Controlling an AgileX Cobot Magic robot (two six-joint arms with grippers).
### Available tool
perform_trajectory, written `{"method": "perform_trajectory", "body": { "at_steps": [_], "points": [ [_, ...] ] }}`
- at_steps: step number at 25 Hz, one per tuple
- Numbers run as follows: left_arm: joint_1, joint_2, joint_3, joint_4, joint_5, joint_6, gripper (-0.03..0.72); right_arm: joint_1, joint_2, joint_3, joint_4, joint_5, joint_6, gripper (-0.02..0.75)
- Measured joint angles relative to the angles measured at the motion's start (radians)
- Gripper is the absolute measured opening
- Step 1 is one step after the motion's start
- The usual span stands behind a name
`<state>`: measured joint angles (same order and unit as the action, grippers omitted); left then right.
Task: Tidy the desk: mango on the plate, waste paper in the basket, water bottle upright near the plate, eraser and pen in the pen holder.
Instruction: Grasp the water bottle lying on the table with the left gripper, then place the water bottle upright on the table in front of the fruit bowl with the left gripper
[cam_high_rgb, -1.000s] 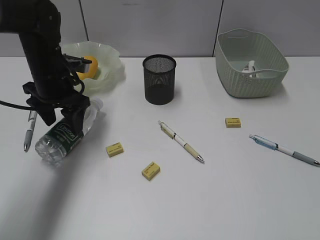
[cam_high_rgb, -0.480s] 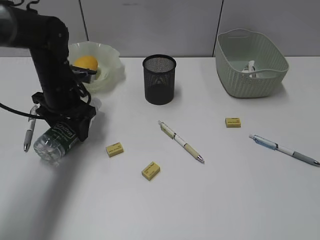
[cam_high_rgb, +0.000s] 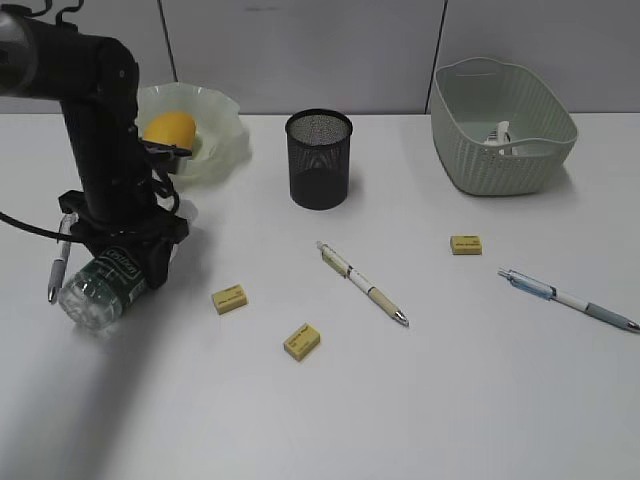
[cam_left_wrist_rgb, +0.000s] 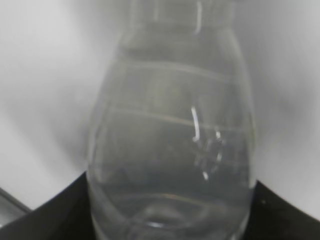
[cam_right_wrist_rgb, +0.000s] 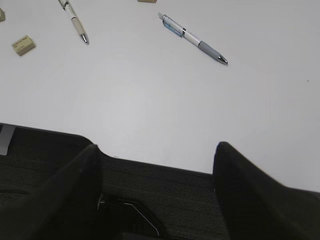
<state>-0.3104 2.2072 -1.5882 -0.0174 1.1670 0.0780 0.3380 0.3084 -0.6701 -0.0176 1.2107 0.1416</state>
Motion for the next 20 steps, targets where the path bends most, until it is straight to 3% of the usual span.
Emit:
{"method": "perform_trajectory", "body": {
  "at_steps": [11,20],
  "points": [
    [-0.001,-0.189,0.0,-0.109,0.049,-0.008,0.496,0.0,0.0,0.0,-0.001,0.0,0.0,0.543],
    [-0.001,-0.481,0.033,-0.113,0.03,-0.021,0.496,0.0,0.0,0.0,-0.001,0.001,0.0,0.542]
  ]
}}
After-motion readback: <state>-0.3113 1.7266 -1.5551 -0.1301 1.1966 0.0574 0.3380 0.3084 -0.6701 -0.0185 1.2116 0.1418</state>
